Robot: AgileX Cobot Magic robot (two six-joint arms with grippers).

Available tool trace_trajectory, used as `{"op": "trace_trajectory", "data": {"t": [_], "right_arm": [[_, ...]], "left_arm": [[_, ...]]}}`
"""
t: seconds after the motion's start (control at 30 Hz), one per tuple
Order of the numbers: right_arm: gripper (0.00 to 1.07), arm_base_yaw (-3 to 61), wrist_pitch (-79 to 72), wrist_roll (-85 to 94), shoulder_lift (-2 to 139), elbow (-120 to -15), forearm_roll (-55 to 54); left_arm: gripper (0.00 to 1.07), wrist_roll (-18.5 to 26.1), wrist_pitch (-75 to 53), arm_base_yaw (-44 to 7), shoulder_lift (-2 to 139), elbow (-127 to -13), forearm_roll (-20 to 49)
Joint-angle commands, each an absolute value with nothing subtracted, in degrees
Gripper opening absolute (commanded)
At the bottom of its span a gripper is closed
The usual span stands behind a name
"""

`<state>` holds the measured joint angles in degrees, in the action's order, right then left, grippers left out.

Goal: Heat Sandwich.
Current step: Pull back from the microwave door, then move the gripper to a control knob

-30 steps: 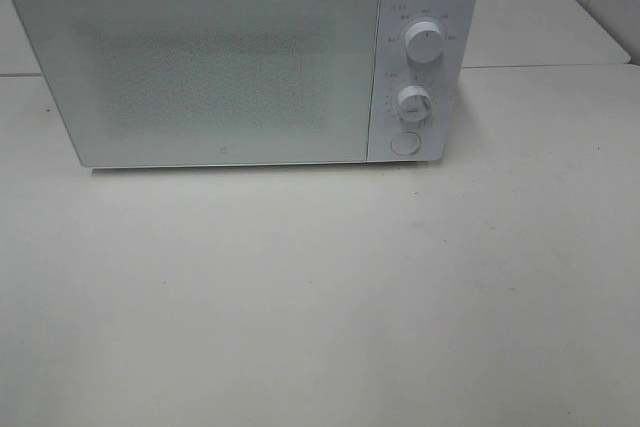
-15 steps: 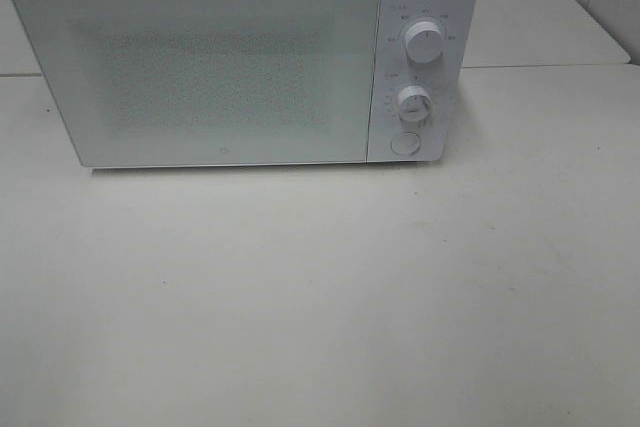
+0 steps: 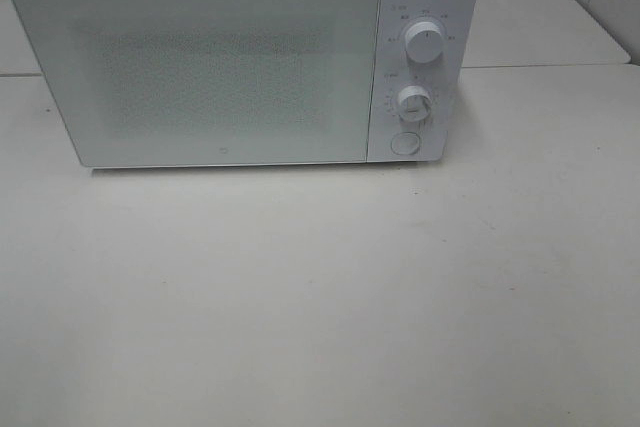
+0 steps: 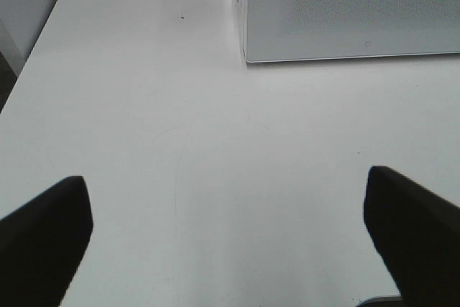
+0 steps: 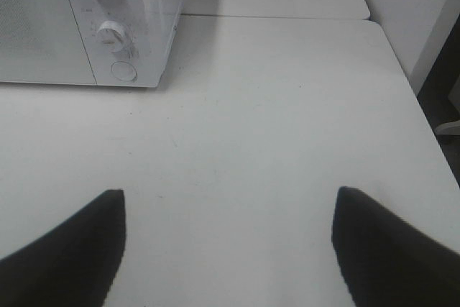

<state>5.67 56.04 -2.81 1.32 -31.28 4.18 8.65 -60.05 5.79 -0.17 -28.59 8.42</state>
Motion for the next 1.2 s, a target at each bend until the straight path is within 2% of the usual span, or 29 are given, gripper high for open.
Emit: {"op": "trace_trajectory", "data": {"t": [0.03,0.27,1.2], "right_arm": [[0.79,5.3,53.5,-2.9,4.3,-31.6,4.2],[0.84,5.3,45.3,-3.0,13.8,-31.6,4.2],[0.79,5.3,14.1,-3.0,44.5,-31.4,4.0]], "left_arm": [[0.98,8.4,-59.5,6.0,-1.7,-28.4,8.7],[0.98,8.4,-59.5,6.0,-1.7,-28.4,8.7],[0.98,8.4,-59.5,6.0,-1.7,-28.4,8.7]]}}
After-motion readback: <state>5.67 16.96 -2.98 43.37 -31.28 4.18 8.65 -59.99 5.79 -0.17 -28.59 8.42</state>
